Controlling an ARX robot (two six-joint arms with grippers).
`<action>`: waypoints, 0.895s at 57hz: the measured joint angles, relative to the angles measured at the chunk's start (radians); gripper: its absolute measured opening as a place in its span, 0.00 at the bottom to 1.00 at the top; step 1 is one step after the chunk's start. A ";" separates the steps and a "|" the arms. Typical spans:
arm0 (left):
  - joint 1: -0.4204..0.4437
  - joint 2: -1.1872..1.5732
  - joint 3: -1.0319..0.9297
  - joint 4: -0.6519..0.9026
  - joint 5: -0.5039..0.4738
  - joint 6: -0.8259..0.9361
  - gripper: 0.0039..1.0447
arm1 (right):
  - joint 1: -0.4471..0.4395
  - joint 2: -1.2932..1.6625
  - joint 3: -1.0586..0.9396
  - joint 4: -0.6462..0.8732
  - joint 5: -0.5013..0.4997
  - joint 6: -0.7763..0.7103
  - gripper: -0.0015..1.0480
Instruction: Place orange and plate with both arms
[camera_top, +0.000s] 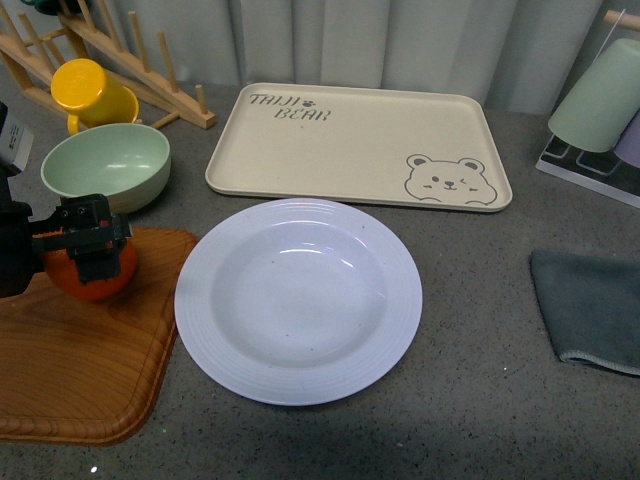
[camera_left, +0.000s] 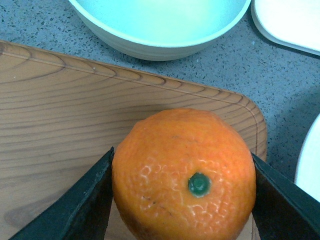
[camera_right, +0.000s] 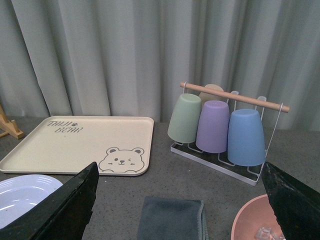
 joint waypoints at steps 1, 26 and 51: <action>-0.006 -0.008 0.000 -0.006 -0.001 0.000 0.65 | 0.000 0.000 0.000 0.000 0.000 0.000 0.91; -0.292 -0.109 0.067 -0.064 -0.030 -0.036 0.64 | 0.000 0.000 0.000 0.000 0.000 0.000 0.91; -0.407 0.067 0.164 -0.060 -0.076 -0.067 0.64 | 0.000 0.000 0.000 0.000 0.000 0.000 0.91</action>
